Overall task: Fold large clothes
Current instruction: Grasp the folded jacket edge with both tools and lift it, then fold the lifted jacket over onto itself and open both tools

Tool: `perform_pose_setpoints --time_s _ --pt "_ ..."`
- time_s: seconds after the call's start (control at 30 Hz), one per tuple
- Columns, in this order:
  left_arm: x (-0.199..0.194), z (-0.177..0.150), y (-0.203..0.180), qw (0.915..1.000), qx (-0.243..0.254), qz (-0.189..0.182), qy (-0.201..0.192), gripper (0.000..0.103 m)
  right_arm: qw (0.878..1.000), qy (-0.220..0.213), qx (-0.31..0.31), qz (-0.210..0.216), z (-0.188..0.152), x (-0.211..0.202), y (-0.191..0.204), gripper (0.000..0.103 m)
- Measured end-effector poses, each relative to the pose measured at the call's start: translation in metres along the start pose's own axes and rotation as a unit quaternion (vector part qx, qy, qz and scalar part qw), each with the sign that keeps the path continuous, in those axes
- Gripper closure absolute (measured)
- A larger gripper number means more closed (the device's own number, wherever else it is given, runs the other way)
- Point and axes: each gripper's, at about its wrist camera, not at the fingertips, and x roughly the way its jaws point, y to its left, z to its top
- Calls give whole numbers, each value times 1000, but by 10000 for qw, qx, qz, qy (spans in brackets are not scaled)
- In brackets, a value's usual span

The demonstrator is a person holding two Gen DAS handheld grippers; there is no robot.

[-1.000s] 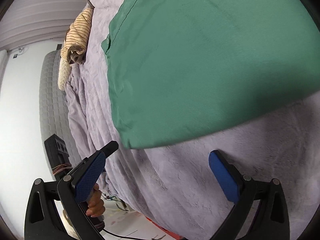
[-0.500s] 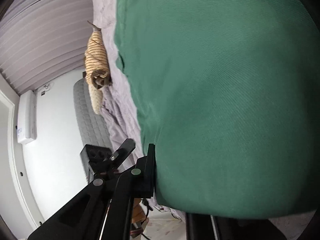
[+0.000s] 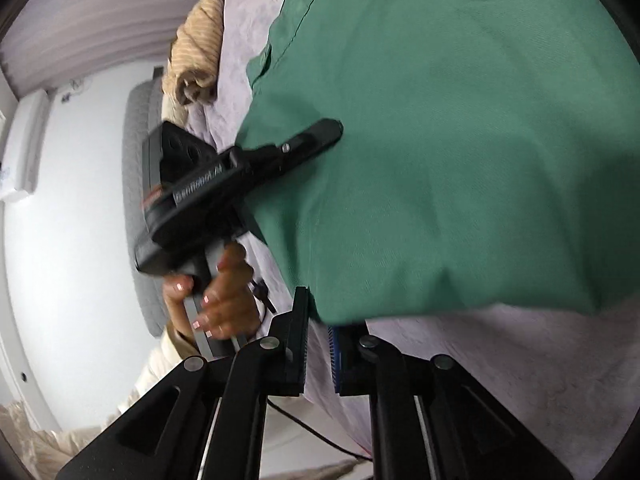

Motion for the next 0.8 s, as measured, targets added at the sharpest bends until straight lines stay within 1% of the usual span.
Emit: perform_pose_setpoints --time_s 0.03,0.07,0.1,0.13,0.17,0.23,0.27,0.3,0.4,0.43,0.5,0.57,0.63,0.7,0.73,0.8 --pt "-2 0 -4 9999 34 69 -67 81 9997 -63 -193 -168 -3 -12 3 91" --pt "-6 -1 -7 9998 71 131 -140 84 9983 -267 -388 -350 -4 -29 7 91" --pt "-9 -3 -9 9996 109 193 -199 84 9954 -576 -541 -547 -3 -50 8 91" --pt "-13 -3 -14 9993 142 246 -257 84 9911 -893 -606 -778 0 -68 8 91" --pt "-17 -4 -20 9990 187 255 -320 86 9855 -1172 -610 -1062 7 -85 5 91" --pt "-28 -5 -35 9982 289 182 -500 86 9746 -1456 -627 -1580 23 -105 -7 91" --pt "-34 -5 -47 9974 367 165 -592 86 9709 -1485 -649 -1763 31 -107 -13 92" --pt "-39 -5 -57 9968 435 164 -650 86 9692 -1423 -663 -1895 37 -105 -22 96" --pt "-49 -5 -98 9945 702 124 -766 86 9695 -1052 -704 -2099 44 -80 -44 96" --pt "-52 -6 -112 9932 848 135 -788 86 9677 -1016 -806 -2160 43 -73 -49 96" --pt "-50 -7 -149 9891 1198 260 -814 86 9627 -1079 -949 -2291 44 -67 -45 96" --pt "-43 -7 -186 9847 1505 367 -795 86 9662 -1093 -870 -2167 46 -70 -44 96" --pt "-31 -6 -224 9791 1827 512 -732 86 9756 -1080 -710 -1774 45 -79 -50 96" --pt "-15 -8 -262 9717 2182 640 -633 86 9846 -1080 -513 -1274 44 -95 -58 97" --pt "-6 -9 -277 9673 2359 727 -578 86 9875 -1110 -413 -1040 43 -106 -62 96" --pt "22 -13 -313 9541 2790 981 -478 86 9889 -1276 -261 -719 37 -132 -71 96"
